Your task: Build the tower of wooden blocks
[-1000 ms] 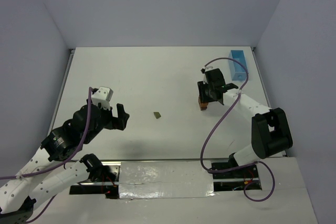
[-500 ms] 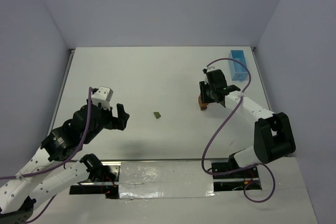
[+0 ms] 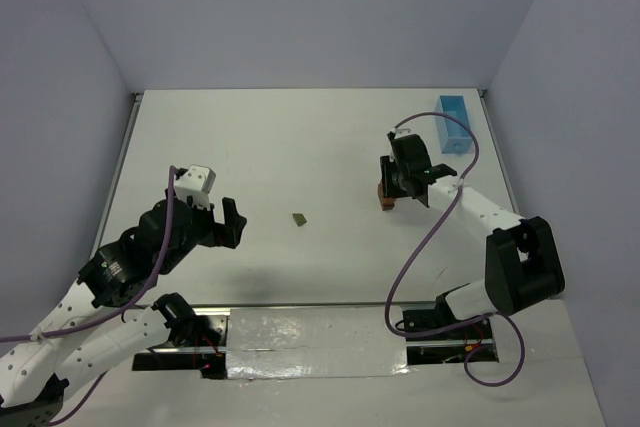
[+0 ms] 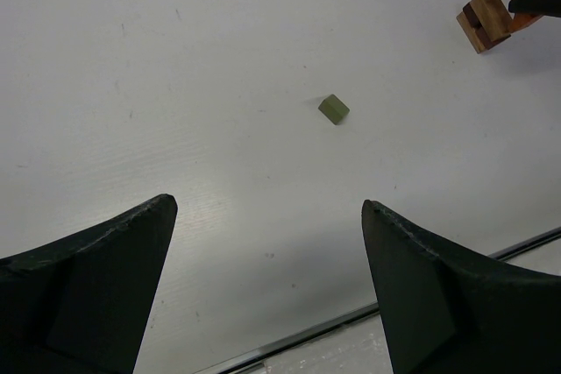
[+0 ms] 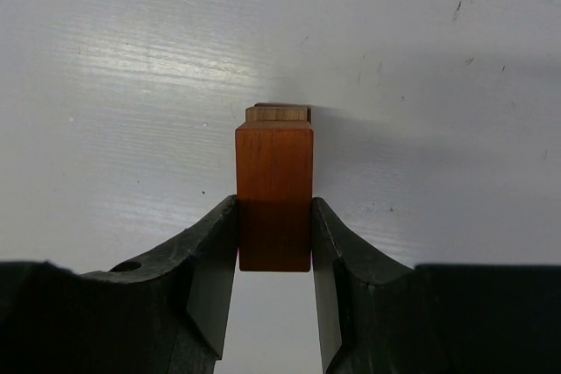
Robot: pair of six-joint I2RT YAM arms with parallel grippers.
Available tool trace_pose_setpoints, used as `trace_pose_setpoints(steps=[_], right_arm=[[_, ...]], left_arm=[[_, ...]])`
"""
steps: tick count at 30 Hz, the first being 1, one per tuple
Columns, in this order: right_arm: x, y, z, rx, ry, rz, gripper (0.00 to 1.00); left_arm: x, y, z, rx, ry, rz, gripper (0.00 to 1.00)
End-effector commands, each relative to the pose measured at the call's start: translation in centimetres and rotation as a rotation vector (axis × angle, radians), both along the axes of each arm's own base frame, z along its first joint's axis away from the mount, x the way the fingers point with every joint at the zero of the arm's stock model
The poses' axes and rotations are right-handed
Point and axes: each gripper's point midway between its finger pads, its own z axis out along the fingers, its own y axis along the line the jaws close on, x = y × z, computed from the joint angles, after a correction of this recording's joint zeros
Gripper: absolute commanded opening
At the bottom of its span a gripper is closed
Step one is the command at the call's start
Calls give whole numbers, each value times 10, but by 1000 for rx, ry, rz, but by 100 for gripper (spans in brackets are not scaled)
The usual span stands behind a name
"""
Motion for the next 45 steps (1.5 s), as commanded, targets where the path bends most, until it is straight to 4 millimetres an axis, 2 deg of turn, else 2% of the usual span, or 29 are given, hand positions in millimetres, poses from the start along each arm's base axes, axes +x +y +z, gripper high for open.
trace_pose_setpoints(steps=[1,36,43,45], right_arm=[[9,2,7,5,-50,-25,43],[15,8,4,-3,-46,-13,45],[15,8,5,-10,-48,-13,47],[15,7,6,-10,-49,-12,52]], left_arm=[[4,-4,11,-20,-44,-14,100],[4,-5,11,-23,-47,-19,99],[4,-5,12,-25,-47,-20,100],[4,-6,11,-23,-46,-22,99]])
